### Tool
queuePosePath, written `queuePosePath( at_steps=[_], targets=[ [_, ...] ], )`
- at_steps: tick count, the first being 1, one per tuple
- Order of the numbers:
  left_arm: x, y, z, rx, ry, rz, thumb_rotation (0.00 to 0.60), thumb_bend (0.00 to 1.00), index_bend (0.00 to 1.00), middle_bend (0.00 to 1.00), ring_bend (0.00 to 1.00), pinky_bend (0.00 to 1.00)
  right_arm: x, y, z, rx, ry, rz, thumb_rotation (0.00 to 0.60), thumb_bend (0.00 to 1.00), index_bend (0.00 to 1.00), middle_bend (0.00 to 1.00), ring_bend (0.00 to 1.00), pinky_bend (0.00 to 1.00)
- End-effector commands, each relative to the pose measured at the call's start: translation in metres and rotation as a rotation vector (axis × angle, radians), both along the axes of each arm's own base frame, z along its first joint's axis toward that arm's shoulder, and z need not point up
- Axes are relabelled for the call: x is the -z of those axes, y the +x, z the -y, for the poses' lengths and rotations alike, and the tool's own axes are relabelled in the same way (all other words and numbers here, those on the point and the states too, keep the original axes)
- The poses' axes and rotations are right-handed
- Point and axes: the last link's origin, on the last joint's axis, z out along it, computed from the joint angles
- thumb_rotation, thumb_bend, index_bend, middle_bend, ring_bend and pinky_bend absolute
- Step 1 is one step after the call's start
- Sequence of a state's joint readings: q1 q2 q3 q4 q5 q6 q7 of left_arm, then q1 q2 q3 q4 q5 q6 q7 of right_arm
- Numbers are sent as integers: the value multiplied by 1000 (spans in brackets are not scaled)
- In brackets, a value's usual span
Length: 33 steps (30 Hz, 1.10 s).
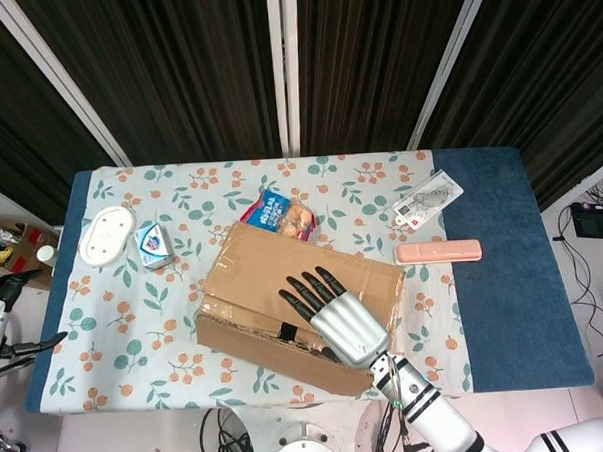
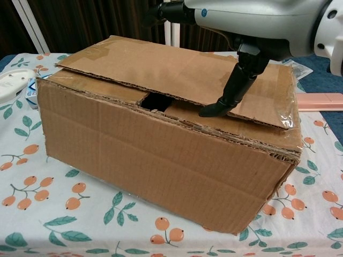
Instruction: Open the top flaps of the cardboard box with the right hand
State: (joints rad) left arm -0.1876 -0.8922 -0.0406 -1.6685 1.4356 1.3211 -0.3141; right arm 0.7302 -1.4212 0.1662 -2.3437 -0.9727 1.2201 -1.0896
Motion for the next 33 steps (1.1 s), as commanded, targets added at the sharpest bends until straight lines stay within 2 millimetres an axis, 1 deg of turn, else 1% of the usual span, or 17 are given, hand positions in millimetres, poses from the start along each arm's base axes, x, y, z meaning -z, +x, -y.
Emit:
queuePosePath(
  at_steps=[1, 7, 15, 18, 24, 27, 33],
  targets=[
    [0, 0, 0, 0, 0, 2, 458, 0, 149, 171, 130, 187, 2, -3, 1, 6, -2, -8, 600, 72, 0, 0, 0, 0],
    [2, -1, 1, -4, -6, 4, 455, 0, 149, 171, 130, 187, 6, -10, 5, 33, -1, -27, 600, 84, 0, 0, 0, 0],
    [1, -1, 0, -3, -6, 3, 455, 0, 149, 171, 130, 187, 14, -15, 8, 45, 2, -48, 600, 89, 0, 0, 0, 0],
    [2, -2, 0, -7, -10, 4, 455, 0, 149, 171, 130, 187, 14, -19, 10, 45, -29, -79, 600, 132, 0, 0, 0, 0],
    [3, -3, -2, -7, -15, 4, 458, 0, 149, 171, 130, 187, 8, -23, 16, 59, -73, -99, 600, 176, 0, 0, 0, 0],
    [3, -2, -3, -5, -15, 6, 457, 0, 149, 171, 130, 187, 5, -22, 18, 59, -89, -91, 600, 178, 0, 0, 0, 0],
    [3, -3, -3, -9, -17, 3, 458, 0, 149, 171, 130, 187, -8, -19, 23, 54, -137, -54, 600, 188, 0, 0, 0, 0]
  ],
)
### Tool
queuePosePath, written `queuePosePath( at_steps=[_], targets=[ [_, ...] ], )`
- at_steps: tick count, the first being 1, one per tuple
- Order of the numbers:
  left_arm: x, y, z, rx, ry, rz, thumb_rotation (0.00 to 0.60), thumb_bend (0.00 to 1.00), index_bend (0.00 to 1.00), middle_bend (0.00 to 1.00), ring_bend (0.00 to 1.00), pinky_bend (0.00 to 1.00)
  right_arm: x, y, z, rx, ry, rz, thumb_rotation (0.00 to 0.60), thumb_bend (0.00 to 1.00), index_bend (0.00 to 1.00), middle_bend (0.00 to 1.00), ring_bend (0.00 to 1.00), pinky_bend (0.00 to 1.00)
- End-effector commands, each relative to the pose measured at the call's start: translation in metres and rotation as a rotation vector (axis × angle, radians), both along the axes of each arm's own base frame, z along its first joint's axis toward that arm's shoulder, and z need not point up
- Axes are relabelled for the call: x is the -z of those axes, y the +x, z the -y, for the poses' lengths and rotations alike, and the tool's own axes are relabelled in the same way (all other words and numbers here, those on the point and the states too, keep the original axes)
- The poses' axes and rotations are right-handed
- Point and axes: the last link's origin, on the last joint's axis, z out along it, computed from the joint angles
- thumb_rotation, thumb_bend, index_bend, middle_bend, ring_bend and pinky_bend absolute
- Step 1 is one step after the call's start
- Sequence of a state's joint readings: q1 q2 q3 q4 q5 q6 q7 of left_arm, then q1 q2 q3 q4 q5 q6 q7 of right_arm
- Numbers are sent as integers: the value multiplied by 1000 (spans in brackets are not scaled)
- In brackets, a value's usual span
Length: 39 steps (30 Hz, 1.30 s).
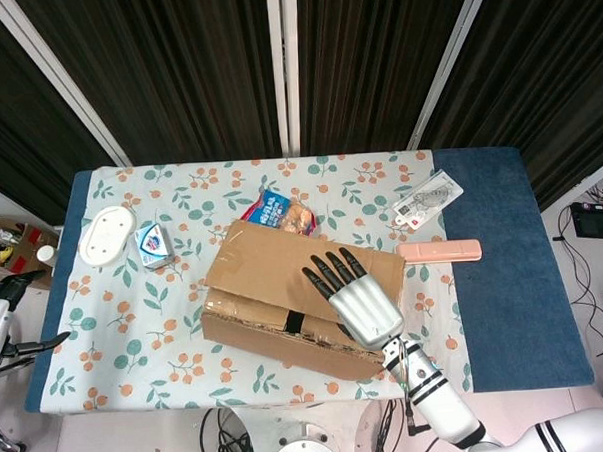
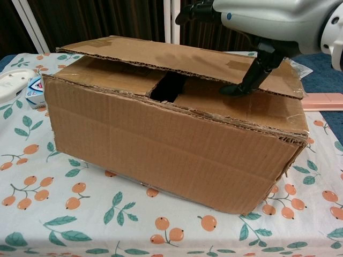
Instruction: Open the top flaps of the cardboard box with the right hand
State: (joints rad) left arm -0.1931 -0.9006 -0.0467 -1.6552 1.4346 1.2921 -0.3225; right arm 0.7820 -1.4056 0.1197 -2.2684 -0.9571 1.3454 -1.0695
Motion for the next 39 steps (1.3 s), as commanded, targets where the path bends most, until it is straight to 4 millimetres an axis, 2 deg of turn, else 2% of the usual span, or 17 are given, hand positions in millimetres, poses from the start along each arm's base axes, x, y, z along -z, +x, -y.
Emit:
queuePosePath(
  at_steps=[1, 9, 18, 24, 30, 35, 39],
  targets=[
    [0, 0, 0, 0, 0, -2, 458, 0, 149, 171, 130, 187, -8, 2, 3, -1, -26, 19, 600, 188, 0, 0, 0, 0],
    [1, 2, -2, 9, -3, -5, 457, 0, 149, 171, 130, 187, -40, 5, 28, 13, -139, 50, 600, 188, 0, 0, 0, 0],
    [3, 0, -4, 3, -10, -7, 458, 0, 149, 171, 130, 187, -79, -1, 77, 78, -267, 55, 600, 185, 0, 0, 0, 0],
    [5, 1, -7, 13, -12, -5, 458, 0, 149, 171, 130, 187, -91, -15, 115, 119, -365, -5, 600, 186, 0, 0, 0, 0],
    [3, 0, -6, 14, -8, -11, 450, 0, 149, 171, 130, 188, -92, -39, 144, 180, -417, -29, 600, 193, 0, 0, 0, 0],
    [3, -1, -6, 10, -1, -11, 448, 0, 149, 171, 130, 188, -90, -38, 142, 115, -383, 60, 600, 238, 0, 0, 0, 0],
    [5, -1, -7, 10, -5, -13, 448, 0, 149, 171, 130, 188, -95, -24, 126, -57, -293, 199, 600, 414, 0, 0, 0, 0]
  ],
)
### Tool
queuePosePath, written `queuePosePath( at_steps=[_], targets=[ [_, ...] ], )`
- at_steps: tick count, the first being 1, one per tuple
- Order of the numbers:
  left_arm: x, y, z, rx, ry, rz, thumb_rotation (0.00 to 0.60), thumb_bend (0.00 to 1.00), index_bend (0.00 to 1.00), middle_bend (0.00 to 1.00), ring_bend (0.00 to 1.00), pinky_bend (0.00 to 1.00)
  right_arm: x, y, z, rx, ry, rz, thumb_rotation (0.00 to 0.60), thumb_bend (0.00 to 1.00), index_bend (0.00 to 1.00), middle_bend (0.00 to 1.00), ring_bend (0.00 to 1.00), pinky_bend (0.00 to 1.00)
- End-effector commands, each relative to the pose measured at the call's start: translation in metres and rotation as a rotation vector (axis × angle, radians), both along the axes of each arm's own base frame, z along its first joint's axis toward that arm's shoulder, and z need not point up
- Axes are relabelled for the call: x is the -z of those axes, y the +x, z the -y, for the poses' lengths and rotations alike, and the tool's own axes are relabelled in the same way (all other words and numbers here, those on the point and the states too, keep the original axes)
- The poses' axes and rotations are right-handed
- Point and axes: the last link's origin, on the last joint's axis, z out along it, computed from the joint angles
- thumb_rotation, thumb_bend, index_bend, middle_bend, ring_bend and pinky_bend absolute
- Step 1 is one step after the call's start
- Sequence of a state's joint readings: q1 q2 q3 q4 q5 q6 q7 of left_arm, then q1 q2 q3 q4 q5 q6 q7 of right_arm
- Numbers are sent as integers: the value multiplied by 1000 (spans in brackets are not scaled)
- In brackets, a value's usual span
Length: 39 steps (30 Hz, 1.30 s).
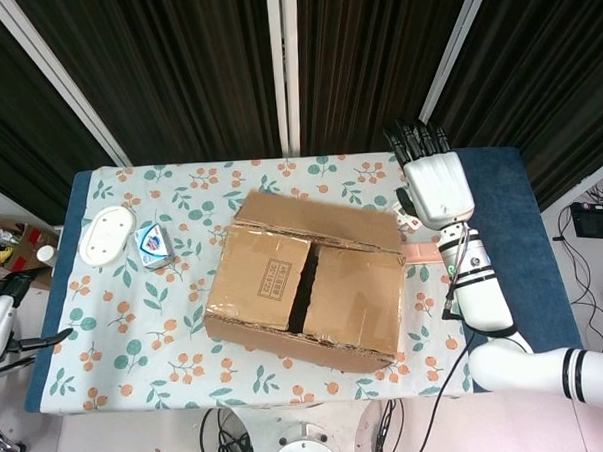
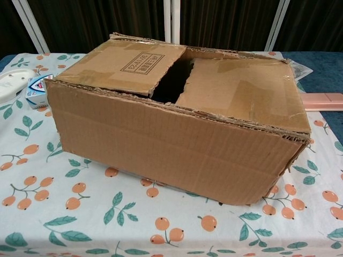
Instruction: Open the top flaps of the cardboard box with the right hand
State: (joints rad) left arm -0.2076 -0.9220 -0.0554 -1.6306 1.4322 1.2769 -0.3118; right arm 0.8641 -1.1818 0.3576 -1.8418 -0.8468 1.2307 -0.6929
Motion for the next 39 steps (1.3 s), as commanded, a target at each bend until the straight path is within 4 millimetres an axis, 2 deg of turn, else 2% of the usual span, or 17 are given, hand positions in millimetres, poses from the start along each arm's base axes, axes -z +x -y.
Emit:
queuePosePath(
  at_steps=[1, 4, 6, 7, 9, 13, 15, 20, 23, 29, 33, 39],
  targets=[
    [1, 0, -1, 1, -1, -1, 449, 0, 149, 171, 130, 188, -3, 12, -18, -214, 96, 104, 600, 479, 0, 0, 0, 0],
    [1, 1, -1, 1, -2, 2, 450, 0, 149, 172, 130, 188, -4, 18, -36, -300, 170, 120, 600, 610, 0, 6, 0, 0],
    [2, 1, -2, 2, -1, 1, 451, 0, 149, 172, 130, 188, -3, 18, -44, -325, 197, 98, 600, 604, 0, 11, 0, 0],
    [2, 2, -2, 3, -2, 2, 449, 0, 149, 172, 130, 187, 0, 17, -49, -342, 203, 57, 600, 564, 0, 9, 0, 0],
    [3, 3, -3, 5, -4, 4, 449, 0, 149, 172, 130, 187, 8, 15, -55, -358, 216, -27, 600, 421, 0, 0, 0, 0],
    [5, 4, -2, 10, -8, 5, 452, 0, 149, 172, 130, 187, 33, 14, -58, -362, 261, -137, 600, 251, 0, 0, 0, 0],
    [5, 4, -2, 9, -6, 5, 450, 0, 149, 171, 130, 187, 47, 16, -58, -367, 286, -161, 600, 197, 0, 0, 0, 0],
    [2, 2, -1, -1, 3, 5, 447, 0, 149, 172, 130, 187, 86, 26, -57, -386, 336, -179, 600, 150, 0, 0, 0, 0],
    [0, 0, 0, -7, 8, 6, 447, 0, 148, 171, 130, 187, 106, 32, -54, -391, 365, -186, 600, 83, 0, 0, 0, 0],
    [-2, -5, 0, -11, 15, 9, 450, 0, 149, 172, 130, 187, 141, 41, -49, -388, 404, -198, 600, 73, 0, 0, 0, 0],
    [-3, -8, 0, -14, 24, 10, 448, 0, 149, 171, 130, 187, 156, 48, -46, -389, 398, -169, 600, 73, 0, 0, 0, 0],
    [-6, -13, 2, -22, 31, 7, 450, 0, 149, 171, 130, 187, 162, 65, -42, -402, 330, -27, 600, 144, 0, 0, 0, 0]
  ],
)
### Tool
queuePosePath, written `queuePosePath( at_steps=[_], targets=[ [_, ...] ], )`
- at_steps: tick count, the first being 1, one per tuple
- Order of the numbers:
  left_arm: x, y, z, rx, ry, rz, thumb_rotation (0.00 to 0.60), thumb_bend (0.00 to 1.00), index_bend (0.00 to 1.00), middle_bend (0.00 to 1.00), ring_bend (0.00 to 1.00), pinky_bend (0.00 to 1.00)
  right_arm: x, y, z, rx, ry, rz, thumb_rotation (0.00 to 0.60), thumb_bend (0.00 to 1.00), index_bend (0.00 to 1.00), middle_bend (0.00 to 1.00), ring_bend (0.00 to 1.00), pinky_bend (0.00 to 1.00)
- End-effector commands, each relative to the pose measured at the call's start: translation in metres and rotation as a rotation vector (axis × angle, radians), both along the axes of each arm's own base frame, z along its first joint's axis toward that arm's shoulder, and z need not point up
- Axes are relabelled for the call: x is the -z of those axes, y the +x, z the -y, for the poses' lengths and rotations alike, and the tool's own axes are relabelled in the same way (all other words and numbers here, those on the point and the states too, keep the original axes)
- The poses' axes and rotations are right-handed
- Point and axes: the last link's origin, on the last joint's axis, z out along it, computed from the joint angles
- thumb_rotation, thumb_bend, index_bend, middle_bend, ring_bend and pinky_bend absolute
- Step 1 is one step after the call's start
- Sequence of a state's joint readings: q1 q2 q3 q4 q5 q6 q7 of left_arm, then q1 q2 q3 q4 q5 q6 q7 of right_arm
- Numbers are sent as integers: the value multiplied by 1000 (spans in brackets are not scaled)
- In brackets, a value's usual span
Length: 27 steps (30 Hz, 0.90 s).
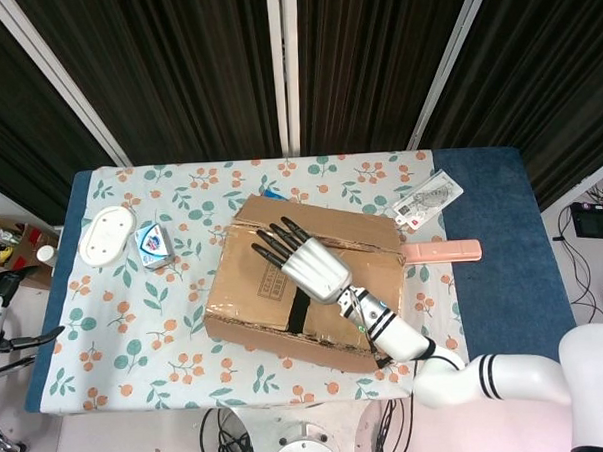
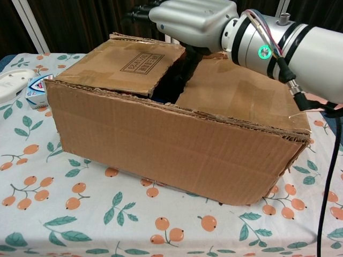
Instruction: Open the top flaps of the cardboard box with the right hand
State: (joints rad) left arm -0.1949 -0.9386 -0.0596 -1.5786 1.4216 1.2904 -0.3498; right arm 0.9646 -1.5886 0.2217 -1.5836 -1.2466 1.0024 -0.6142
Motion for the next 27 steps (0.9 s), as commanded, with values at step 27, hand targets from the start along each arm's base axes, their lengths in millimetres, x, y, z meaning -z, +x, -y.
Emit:
queuePosePath(
  at_steps=[27],
  targets=[
    [-15, -11, 10, -23, 33, 14, 448, 0, 149, 172, 130, 188, 20, 144, 31, -59, -143, 249, 600, 193, 0, 0, 0, 0]
  ],
)
